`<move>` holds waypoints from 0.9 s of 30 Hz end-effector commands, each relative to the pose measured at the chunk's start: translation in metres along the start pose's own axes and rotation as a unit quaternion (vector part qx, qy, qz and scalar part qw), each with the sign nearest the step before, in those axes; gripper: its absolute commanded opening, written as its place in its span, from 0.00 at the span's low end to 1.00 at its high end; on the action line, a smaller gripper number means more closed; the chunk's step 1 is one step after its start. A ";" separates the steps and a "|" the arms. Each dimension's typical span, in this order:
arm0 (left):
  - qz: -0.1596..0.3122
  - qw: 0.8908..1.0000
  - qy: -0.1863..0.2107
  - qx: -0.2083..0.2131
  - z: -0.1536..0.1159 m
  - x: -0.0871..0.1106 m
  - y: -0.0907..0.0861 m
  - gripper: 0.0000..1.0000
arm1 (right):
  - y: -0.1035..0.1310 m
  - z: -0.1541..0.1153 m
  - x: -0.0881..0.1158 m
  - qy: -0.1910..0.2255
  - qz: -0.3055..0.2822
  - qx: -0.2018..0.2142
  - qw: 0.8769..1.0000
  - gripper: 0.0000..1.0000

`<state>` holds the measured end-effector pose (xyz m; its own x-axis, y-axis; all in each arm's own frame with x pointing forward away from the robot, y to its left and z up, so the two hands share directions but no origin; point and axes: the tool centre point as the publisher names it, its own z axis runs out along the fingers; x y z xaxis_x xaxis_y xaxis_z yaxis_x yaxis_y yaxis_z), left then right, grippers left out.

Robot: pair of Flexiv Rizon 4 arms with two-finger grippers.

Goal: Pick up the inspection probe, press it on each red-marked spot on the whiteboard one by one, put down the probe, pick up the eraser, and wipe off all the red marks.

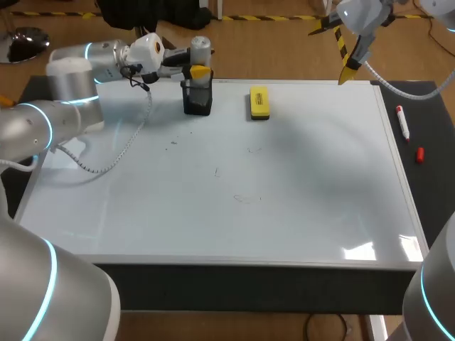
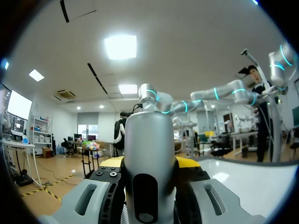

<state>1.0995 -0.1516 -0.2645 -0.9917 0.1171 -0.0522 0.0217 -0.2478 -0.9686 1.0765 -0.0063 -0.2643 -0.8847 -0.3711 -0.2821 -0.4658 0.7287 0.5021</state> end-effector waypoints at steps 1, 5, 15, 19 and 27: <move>0.000 1.000 0.006 0.000 0.000 -0.004 0.001 0.00 | 0.000 -0.001 0.000 0.002 0.000 0.001 1.000 1.00; 0.005 1.000 0.007 -0.010 0.000 -0.004 0.002 0.00 | 0.000 -0.001 0.000 0.002 0.000 0.001 1.000 1.00; 0.011 0.999 0.003 -0.032 -0.003 0.000 0.000 1.00 | 0.000 -0.001 0.000 0.002 0.000 0.001 1.000 1.00; 0.021 0.999 -0.003 -0.047 -0.006 0.005 -0.006 1.00 | 0.000 -0.001 0.000 0.002 0.000 0.001 1.000 1.00; 0.059 0.994 -0.040 -0.085 -0.019 0.014 -0.039 1.00 | 0.000 -0.001 0.000 0.002 0.000 0.001 1.000 1.00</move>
<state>1.1131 -0.1304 -0.2540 -0.9820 0.1107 -0.1534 0.1295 -0.1975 -0.9717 1.0766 -0.0063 -0.2644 -0.8847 -0.3711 -0.2822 -0.4658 0.7287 0.5021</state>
